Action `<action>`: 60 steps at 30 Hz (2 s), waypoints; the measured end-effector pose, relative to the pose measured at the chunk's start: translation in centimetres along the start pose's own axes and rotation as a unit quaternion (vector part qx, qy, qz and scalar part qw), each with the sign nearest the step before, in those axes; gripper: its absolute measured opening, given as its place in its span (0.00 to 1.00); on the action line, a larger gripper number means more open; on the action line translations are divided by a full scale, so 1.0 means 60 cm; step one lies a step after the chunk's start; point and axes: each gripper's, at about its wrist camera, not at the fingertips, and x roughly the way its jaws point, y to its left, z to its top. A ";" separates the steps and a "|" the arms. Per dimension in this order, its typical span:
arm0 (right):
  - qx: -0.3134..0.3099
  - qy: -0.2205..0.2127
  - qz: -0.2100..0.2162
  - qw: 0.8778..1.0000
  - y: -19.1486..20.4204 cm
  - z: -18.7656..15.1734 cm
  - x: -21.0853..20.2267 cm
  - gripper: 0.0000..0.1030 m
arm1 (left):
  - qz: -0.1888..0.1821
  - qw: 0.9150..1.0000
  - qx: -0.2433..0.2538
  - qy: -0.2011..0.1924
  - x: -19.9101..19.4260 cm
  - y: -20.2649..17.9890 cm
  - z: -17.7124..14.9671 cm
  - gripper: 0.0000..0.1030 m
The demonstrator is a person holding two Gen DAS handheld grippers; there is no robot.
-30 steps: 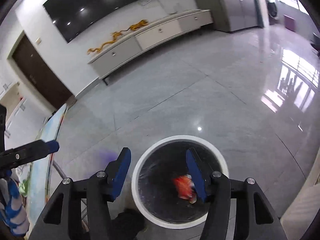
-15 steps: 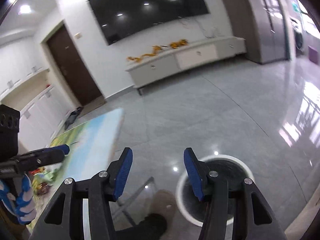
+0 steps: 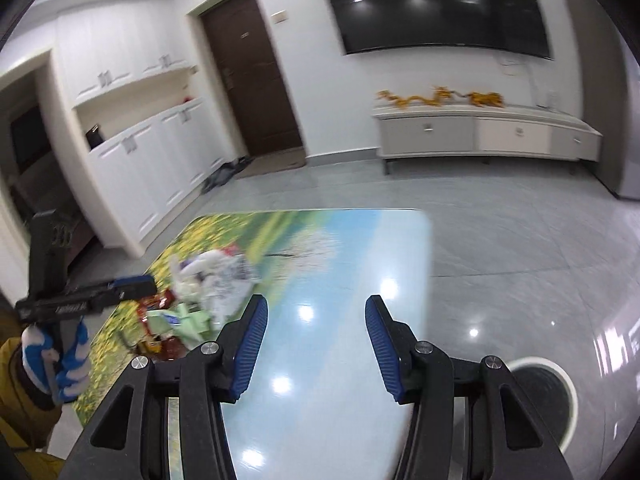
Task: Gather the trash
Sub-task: 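Grasp the printed white plastic bag with the right tool while the left tool grasps a clear bag, then carry both bags to the bin and open both tools to drop them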
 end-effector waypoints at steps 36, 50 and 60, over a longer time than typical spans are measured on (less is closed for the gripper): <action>-0.037 0.089 0.094 0.991 0.096 -0.022 0.192 0.04 | 0.026 0.997 -0.070 0.012 0.020 0.115 0.044 0.05; 0.027 -0.001 0.041 0.999 -0.022 -0.073 -0.013 0.04 | -0.007 1.000 0.009 0.009 -0.018 -0.058 0.046 0.05; 0.143 -0.009 -0.109 0.984 -0.254 -0.176 -0.113 0.04 | -0.089 0.981 0.127 0.113 0.178 -0.361 0.008 0.05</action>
